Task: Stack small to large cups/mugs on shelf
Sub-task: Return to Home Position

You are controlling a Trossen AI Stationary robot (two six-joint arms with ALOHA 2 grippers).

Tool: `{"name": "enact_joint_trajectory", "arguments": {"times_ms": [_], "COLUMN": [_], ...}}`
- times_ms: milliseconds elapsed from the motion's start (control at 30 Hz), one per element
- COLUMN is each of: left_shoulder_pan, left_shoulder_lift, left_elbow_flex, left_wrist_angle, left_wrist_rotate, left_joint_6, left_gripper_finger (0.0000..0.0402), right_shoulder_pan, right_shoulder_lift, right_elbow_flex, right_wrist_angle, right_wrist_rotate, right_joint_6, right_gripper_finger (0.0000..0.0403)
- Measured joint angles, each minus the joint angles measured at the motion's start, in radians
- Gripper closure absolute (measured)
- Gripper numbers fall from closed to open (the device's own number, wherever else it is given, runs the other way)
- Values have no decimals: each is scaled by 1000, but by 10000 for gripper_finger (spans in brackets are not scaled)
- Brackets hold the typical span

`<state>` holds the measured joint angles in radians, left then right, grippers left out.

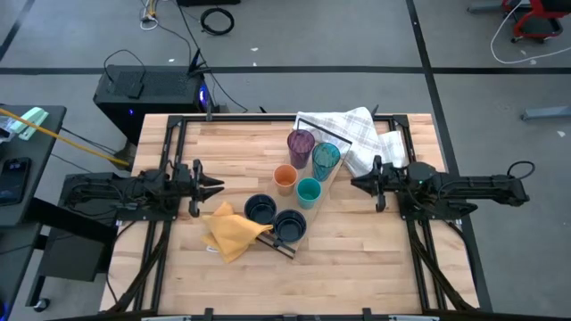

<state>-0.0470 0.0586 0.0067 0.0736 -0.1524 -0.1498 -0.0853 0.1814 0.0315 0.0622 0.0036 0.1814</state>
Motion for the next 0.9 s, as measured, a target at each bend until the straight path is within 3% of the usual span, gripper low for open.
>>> {"name": "enact_joint_trajectory", "arguments": {"times_ms": [167, 900], "left_shoulder_pan": [0, 0], "left_shoulder_lift": [0, 0], "left_elbow_flex": [0, 0], "left_wrist_angle": [-4, -4], "left_wrist_rotate": [0, 0], "left_joint_6": [-76, -74], "left_gripper_finger": [308, 311], "right_shoulder_pan": [0, 0], "right_shoulder_lift": [0, 0], "right_elbow_flex": [0, 0], "right_wrist_angle": [-13, -13], "right_wrist_rotate": [-1, -1], "right_joint_6": [0, 0], "right_gripper_finger": [354, 353]}}
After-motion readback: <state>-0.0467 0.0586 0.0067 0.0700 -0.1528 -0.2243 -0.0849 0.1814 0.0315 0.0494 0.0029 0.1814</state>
